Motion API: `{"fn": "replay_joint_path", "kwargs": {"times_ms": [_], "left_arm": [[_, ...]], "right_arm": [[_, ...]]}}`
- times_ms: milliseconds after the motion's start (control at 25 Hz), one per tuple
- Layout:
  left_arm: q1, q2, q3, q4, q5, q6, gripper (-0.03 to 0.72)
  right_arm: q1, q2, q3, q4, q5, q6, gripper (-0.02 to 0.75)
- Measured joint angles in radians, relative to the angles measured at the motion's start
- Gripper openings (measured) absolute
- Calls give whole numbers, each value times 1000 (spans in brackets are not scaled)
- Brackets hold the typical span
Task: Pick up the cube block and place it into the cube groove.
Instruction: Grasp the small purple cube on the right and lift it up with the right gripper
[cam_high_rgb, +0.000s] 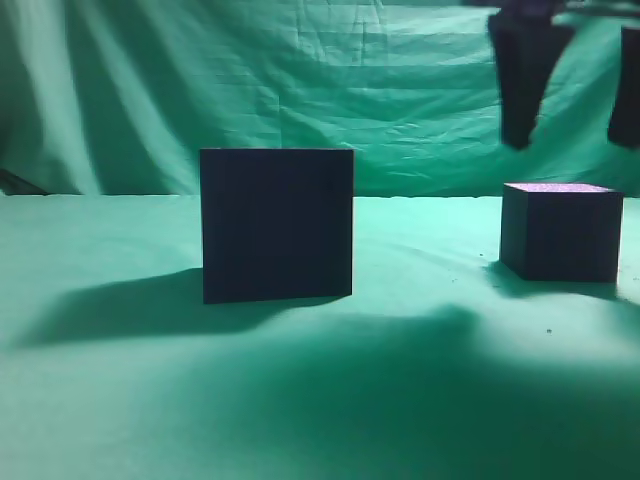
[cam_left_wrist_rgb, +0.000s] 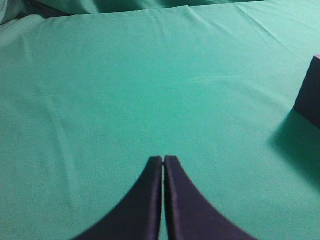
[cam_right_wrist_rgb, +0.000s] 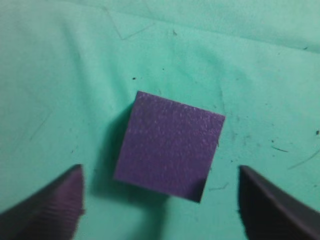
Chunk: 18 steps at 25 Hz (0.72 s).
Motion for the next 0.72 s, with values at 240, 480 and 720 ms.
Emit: {"fn": "replay_joint_path", "kwargs": {"times_ms": [240,480,720], "left_arm": [[0,0,0,0,0,0,0],[0,0,0,0,0,0,0],[0,0,0,0,0,0,0]], "right_arm": [[0,106,-1,-13,-66,76,631],[0,163,-2,-42,-90,80,454],[0,163,-98,-64,15,81,445]]}}
